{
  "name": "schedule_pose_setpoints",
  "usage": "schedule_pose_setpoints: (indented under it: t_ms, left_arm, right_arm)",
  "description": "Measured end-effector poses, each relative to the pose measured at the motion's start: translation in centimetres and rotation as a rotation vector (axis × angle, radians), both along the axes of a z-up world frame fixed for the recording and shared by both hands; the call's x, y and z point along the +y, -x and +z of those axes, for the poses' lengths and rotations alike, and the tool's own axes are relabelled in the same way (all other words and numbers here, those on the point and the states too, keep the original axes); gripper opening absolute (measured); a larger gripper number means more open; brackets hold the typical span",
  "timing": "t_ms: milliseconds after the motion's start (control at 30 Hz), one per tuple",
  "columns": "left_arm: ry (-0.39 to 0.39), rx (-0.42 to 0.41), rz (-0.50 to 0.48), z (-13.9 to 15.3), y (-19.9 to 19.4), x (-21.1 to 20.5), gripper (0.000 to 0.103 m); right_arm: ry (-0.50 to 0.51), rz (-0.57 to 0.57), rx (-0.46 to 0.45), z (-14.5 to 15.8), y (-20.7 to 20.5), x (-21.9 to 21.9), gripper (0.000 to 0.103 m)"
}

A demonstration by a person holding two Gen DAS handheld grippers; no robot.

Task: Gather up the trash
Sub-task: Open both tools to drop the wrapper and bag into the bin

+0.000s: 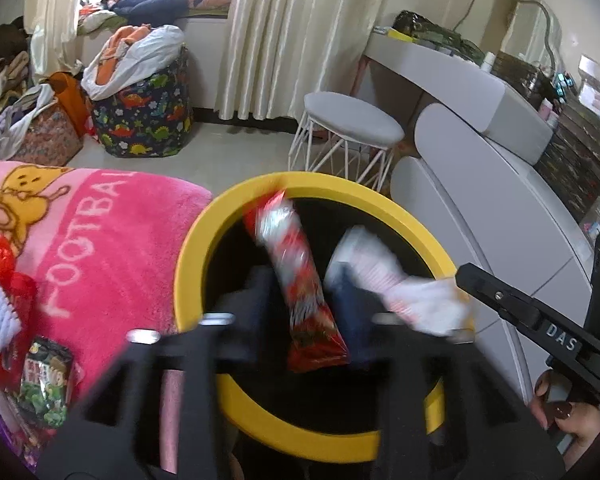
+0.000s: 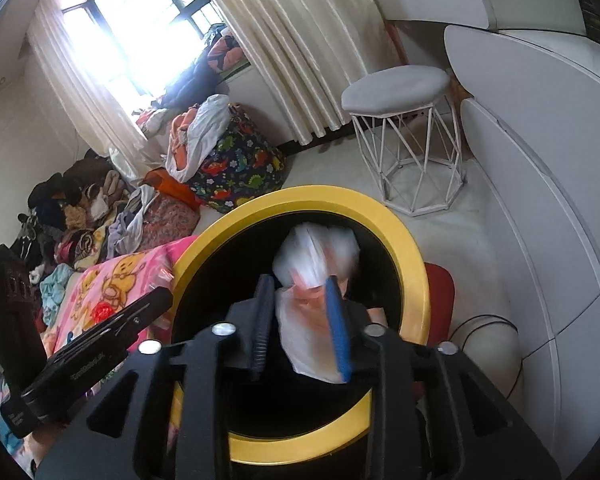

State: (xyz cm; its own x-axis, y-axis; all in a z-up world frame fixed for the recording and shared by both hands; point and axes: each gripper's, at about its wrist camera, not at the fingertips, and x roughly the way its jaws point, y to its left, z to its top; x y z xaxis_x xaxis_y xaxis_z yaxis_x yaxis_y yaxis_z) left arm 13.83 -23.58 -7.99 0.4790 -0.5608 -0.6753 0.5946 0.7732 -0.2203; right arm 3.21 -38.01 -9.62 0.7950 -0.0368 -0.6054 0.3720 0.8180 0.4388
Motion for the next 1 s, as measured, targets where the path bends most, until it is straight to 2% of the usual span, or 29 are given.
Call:
schedule_pose_setpoints:
  t_ms: [33, 100, 167, 233, 567, 1000]
  left_arm:
    - [0.010, -0.003, 0.008, 0.1, 0.0, 0.2, 0.059]
    - [0.028, -0.017, 0.029, 0.5, 0.1, 0.9, 0.067]
    - [0.044, -0.031, 0.053, 1.0, 0.3, 1.6, 0.086]
    - [0.068, -0.036, 0.068, 1.4, 0.2, 2.3, 0.092]
    - [0.088, -0.100, 0.136, 3.3, 1.3, 5.2, 0.092]
    - [0.080, -0.184, 0.200, 4.9, 2.7, 9.6, 0.092]
  right_arm:
    - [0.006, -0.006, 0.001, 0.0, 0.0, 0.0, 0.041]
    - [0.022, -0.017, -0.002, 0.2, 0.1, 0.1, 0.047]
    - [0.036, -0.024, -0.007, 0.3, 0.1, 0.2, 0.053]
    - [0.050, -0.033, -0.008, 0.4, 0.1, 0.1, 0.061]
    - [0.164, -0.028, -0.065, 2.0, 0.2, 2.1, 0.079]
    - [0.221, 0.034, -0.121, 3.7, -0.2, 4.7, 0.083]
